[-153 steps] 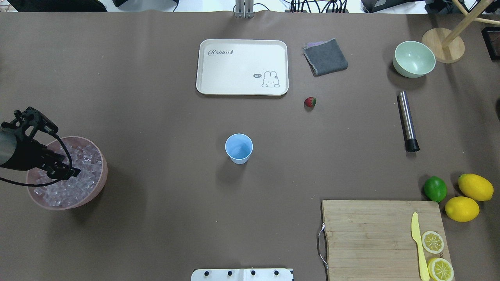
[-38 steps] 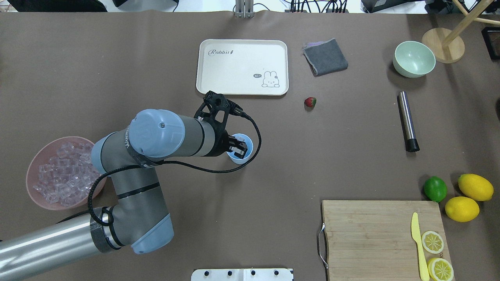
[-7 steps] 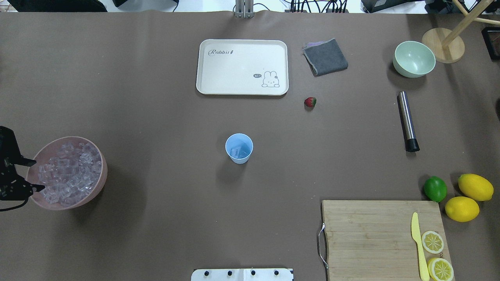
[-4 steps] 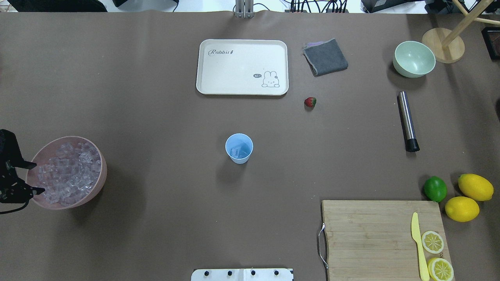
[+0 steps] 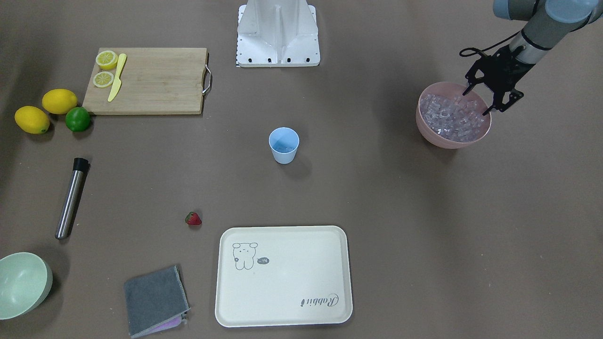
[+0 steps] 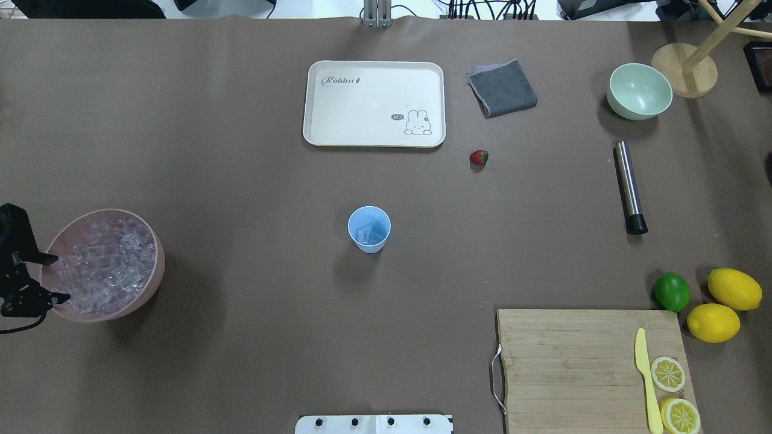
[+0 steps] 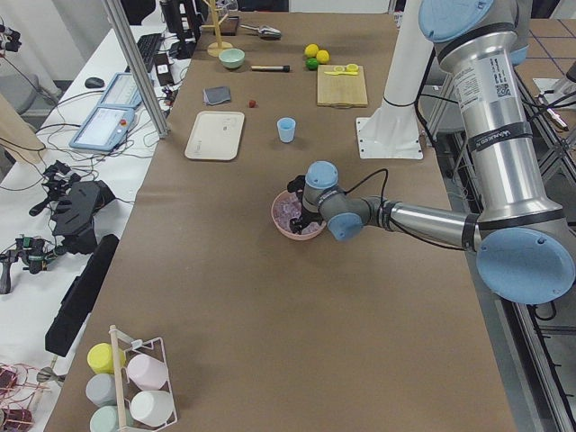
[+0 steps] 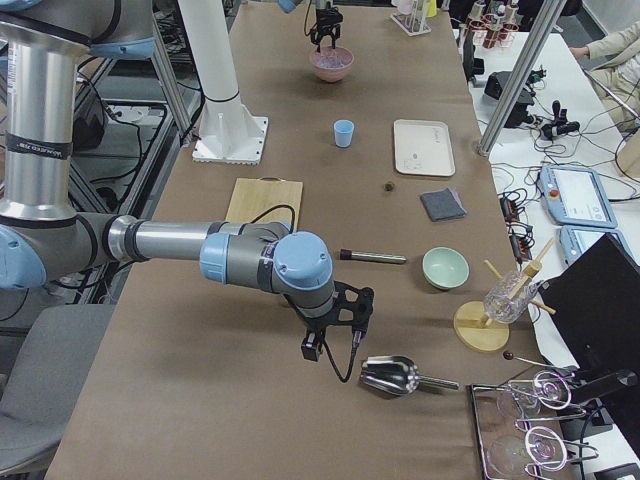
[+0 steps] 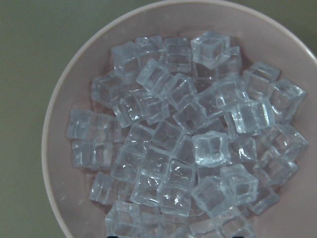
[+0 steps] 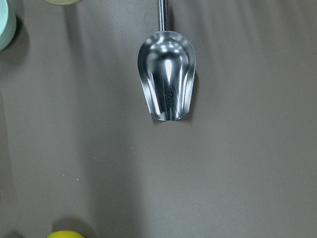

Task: Mash ice and strawberries in cup
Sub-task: 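Lower the left gripper into the ice cubes and grasp a cube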

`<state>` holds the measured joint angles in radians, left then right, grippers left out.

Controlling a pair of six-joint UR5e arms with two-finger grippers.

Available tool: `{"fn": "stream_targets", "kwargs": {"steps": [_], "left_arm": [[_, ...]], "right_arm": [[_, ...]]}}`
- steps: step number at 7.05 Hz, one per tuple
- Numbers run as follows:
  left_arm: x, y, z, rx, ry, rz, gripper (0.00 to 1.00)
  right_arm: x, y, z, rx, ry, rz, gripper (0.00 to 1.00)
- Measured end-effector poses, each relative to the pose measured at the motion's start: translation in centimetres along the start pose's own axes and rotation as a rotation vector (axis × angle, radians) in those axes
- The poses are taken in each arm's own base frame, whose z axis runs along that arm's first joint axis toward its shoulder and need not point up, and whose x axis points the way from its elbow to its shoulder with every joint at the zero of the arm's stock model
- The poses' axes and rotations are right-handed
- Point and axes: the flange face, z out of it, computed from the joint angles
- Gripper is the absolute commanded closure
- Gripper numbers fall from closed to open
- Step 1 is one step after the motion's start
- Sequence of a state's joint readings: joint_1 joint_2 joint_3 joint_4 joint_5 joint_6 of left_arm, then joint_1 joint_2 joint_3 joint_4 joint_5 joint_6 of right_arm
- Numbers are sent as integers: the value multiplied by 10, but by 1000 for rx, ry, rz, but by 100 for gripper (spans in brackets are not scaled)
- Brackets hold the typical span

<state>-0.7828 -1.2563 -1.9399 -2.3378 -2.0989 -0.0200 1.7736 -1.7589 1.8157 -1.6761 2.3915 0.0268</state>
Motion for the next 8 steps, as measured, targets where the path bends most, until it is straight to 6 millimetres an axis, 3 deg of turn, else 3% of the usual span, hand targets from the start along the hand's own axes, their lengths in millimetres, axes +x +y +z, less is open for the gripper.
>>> {"fn": "stream_targets", "kwargs": {"steps": [5, 7, 8], "left_arm": [[3, -1, 6, -8, 9, 4, 19], [3, -1, 7, -10, 9, 4, 40], [3, 0, 8, -11, 9, 4, 40]], "right_arm": [[-1, 0, -1, 2, 2, 0, 0], [0, 0, -1, 1, 3, 2, 0], [0, 0, -1, 1, 3, 3, 0]]}}
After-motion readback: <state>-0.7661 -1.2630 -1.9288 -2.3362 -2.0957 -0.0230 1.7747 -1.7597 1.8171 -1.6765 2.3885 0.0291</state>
